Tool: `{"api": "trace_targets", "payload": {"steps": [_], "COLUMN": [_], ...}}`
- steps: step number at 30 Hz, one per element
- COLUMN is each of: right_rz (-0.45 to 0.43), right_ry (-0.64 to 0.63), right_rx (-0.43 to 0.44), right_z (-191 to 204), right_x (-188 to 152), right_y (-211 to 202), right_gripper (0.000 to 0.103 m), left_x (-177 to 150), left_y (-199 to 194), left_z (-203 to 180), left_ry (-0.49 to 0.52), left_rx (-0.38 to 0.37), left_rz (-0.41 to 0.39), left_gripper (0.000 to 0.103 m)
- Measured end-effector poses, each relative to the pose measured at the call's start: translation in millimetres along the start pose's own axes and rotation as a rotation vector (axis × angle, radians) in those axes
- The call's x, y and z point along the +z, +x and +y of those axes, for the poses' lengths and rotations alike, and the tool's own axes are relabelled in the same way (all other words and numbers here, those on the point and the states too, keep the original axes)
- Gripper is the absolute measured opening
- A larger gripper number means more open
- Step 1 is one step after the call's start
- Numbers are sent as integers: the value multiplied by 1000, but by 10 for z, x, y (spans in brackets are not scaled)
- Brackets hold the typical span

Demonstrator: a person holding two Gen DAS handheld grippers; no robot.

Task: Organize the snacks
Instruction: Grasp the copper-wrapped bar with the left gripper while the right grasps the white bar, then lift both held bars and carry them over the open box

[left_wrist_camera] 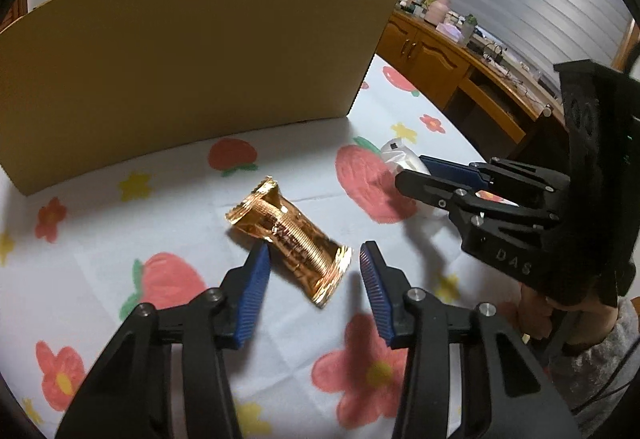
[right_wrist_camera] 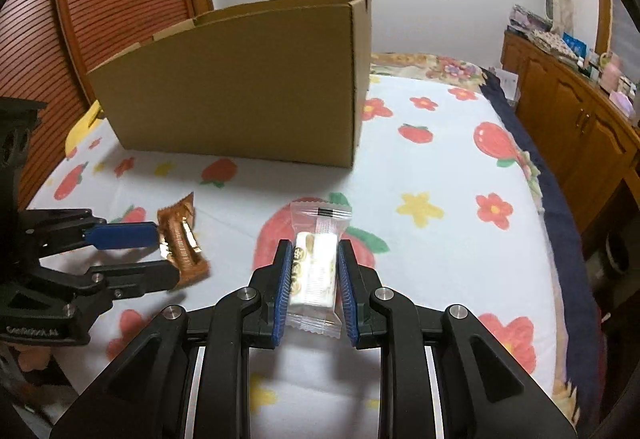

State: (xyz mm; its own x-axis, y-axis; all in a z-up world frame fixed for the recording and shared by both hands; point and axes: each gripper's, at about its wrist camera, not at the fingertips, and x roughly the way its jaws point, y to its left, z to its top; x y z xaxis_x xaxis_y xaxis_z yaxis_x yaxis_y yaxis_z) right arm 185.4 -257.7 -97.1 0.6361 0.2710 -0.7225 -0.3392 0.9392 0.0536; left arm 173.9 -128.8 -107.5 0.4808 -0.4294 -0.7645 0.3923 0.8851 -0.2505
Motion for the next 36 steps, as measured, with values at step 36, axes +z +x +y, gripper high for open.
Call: {"api": "trace_targets", "payload": {"steps": [36], "right_rz": [7], "right_ry": [-20], "right_rx": [31], "right_z": [-35], "right_x": [-31], "right_y": [65], "right_gripper": [21], "left_x": [112], "left_y": [-281], "left_z": [219], "left_ry": [26], "left_rx": [125], "left_rz": [-91], "left_gripper": [19]}}
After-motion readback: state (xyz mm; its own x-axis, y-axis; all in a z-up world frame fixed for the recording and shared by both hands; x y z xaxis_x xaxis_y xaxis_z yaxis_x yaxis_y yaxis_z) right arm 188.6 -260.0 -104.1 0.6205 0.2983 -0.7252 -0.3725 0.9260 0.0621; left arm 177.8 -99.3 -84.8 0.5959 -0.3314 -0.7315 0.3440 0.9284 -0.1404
